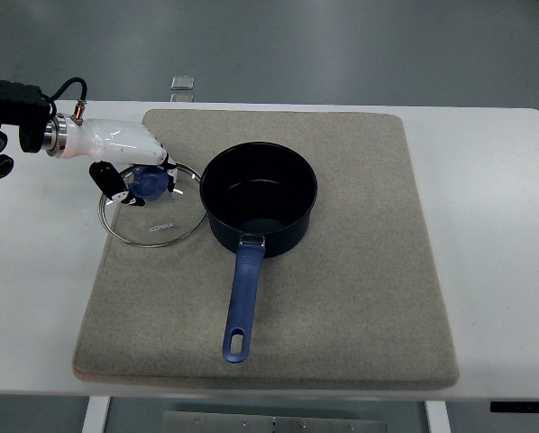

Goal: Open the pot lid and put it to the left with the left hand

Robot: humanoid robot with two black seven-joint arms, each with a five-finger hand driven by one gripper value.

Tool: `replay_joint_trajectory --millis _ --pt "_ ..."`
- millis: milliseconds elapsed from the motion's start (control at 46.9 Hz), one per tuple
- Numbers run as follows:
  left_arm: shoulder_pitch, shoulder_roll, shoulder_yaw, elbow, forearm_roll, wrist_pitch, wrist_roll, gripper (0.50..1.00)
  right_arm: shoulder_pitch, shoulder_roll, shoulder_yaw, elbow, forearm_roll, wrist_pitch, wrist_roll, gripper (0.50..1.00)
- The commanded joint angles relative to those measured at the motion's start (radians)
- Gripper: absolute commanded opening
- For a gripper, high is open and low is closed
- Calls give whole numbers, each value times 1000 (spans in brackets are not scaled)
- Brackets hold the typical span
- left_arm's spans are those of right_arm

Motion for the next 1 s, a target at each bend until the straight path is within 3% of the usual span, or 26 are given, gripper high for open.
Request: replay_joint_trajectory --millis 0,192,277,341,768,982 --pt "3 1 -1 0 0 7 0 662 0 0 0 0 0 0 0 917" --pt "9 1 -2 0 -9 27 0 790 0 0 0 0 0 0 0 915" --pt "15 1 -2 0 -32 63 0 919 0 0 0 0 0 0 0 915" --pt "21 1 -1 0 -57 86 0 958 0 0 2 0 0 0 0 917" --pt "18 2 -5 0 -83 102 0 962 0 0 0 0 0 0 0 917" --pt "20 1 -112 11 -253 102 0 964 0 0 0 0 0 0 0 917"
